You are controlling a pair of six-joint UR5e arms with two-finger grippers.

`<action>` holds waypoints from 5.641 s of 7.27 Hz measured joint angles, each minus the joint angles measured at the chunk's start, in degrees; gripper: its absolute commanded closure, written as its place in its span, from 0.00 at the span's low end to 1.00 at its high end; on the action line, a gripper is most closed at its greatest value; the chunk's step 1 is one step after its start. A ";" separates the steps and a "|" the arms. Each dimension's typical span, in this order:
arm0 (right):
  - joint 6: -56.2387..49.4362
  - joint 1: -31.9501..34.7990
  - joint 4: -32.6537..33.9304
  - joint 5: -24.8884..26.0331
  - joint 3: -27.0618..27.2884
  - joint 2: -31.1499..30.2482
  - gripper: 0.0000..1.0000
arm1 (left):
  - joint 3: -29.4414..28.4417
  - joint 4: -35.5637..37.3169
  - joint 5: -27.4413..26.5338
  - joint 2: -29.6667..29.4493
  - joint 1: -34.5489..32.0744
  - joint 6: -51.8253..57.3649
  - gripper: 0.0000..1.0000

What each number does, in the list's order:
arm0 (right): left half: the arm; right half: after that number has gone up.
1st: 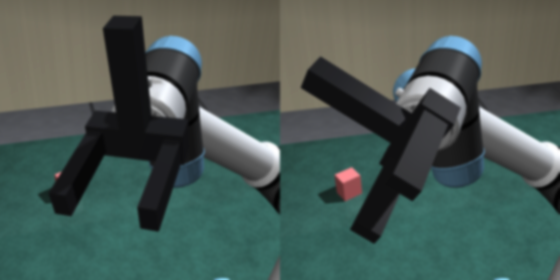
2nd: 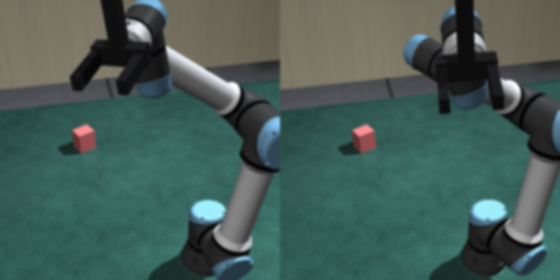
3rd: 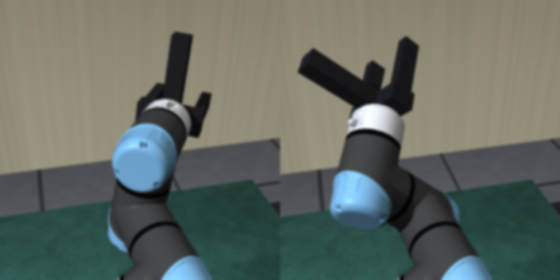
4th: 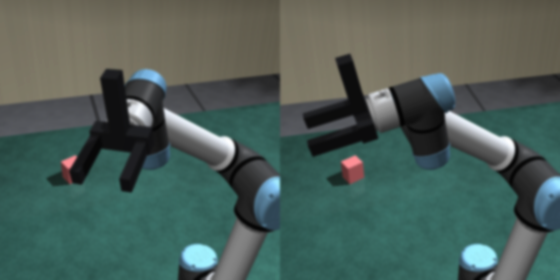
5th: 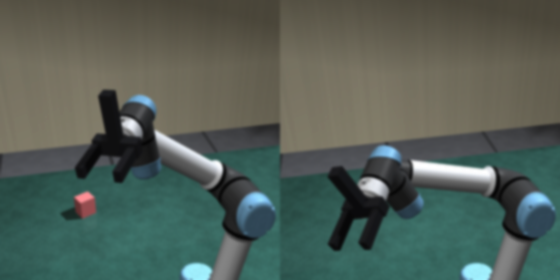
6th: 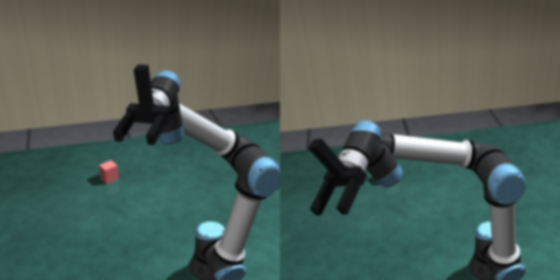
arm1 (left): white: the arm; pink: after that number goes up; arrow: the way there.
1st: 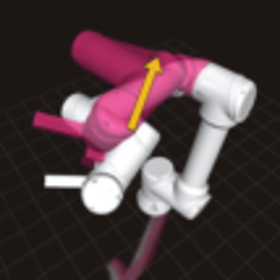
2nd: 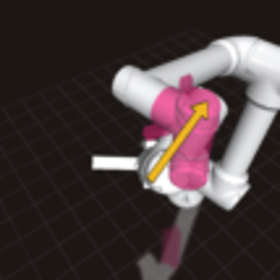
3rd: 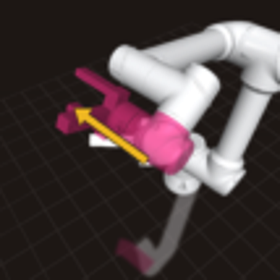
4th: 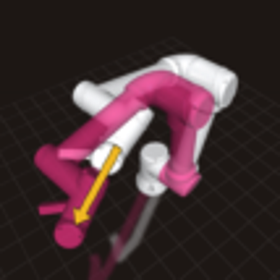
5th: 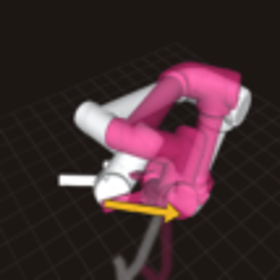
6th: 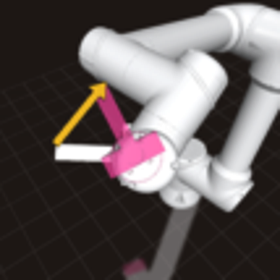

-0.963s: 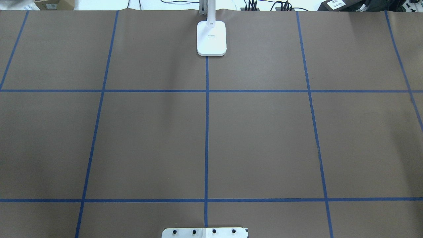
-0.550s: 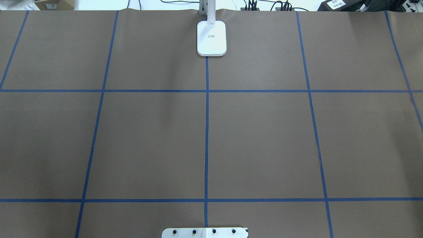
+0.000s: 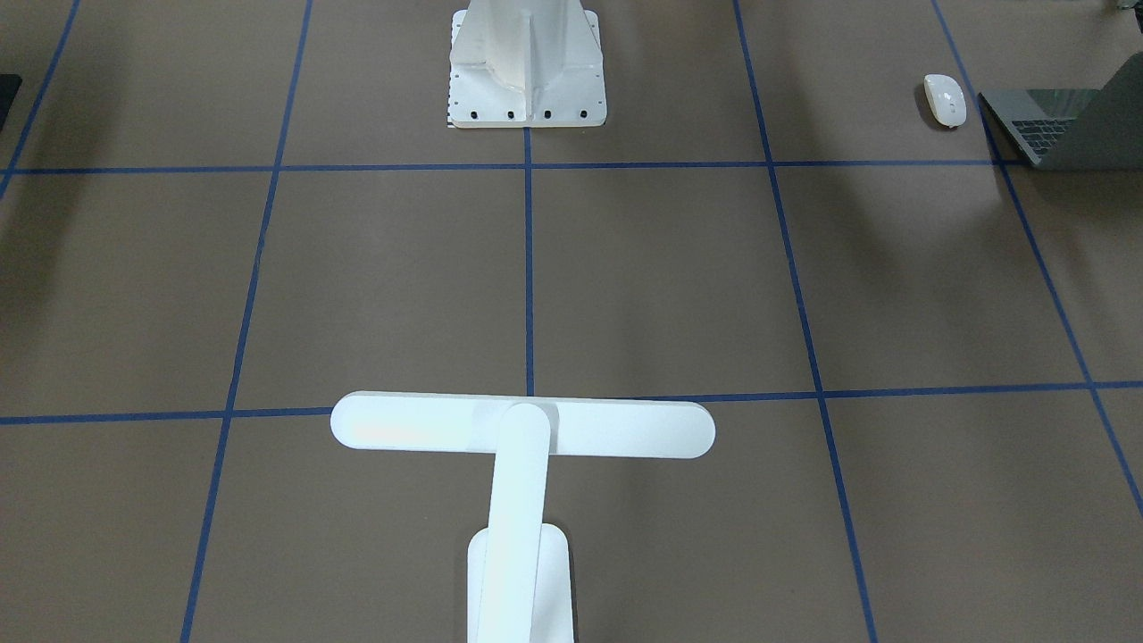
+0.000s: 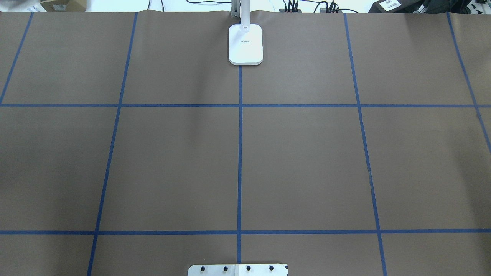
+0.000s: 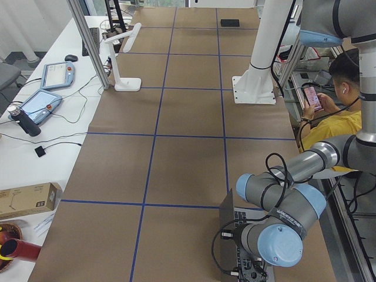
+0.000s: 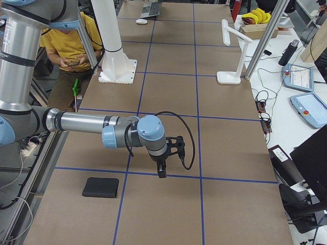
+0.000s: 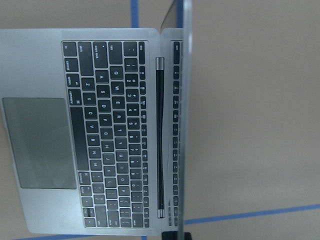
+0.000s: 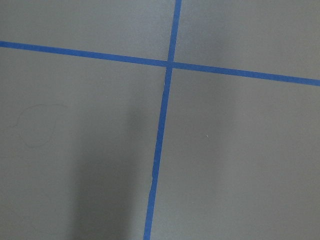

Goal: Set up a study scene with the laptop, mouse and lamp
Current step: 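Carry the open silver laptop with the left gripper onto the table, then lower the laptop beside the white lamp base with the left gripper, then release the laptop and withdraw the left gripper away from it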

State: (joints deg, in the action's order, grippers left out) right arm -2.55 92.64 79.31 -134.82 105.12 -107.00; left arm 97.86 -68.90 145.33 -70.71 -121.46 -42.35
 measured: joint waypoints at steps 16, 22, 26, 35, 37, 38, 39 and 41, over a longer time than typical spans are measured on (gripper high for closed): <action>0.18 0.00 0.08 -0.08 0.01 0.56 0.00 | 6.27 -9.11 3.86 -52.37 46.96 -75.92 1.00; 0.18 0.00 0.13 -0.26 0.09 0.56 0.00 | -10.11 -28.79 -10.79 -64.20 61.50 -100.78 1.00; 0.18 0.00 0.22 -0.26 0.01 0.56 0.00 | -19.10 -36.48 -15.41 -67.23 65.41 -104.21 1.00; 0.18 0.00 0.23 -0.26 0.00 0.56 0.00 | -20.98 -39.29 -17.54 -67.18 67.12 -104.06 0.00; 0.16 0.00 0.21 -0.26 0.00 0.56 0.00 | -18.34 -39.03 -17.18 -66.73 66.57 -103.76 0.00; 0.08 0.00 0.14 -0.25 0.00 0.56 0.00 | -15.65 -38.85 -16.80 -65.36 65.91 -102.90 0.00; -0.05 0.00 0.02 -0.19 0.00 0.48 0.00 | -11.67 -38.75 -15.97 -62.37 64.93 -100.56 0.00; -0.39 0.00 -0.10 0.37 -0.21 -0.04 0.00 | -2.87 -38.62 -11.74 -54.20 60.71 -90.85 0.00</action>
State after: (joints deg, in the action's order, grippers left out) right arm -2.94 92.64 79.21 -134.45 104.91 -107.04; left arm 94.99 -107.52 133.59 -124.91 -60.75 -133.20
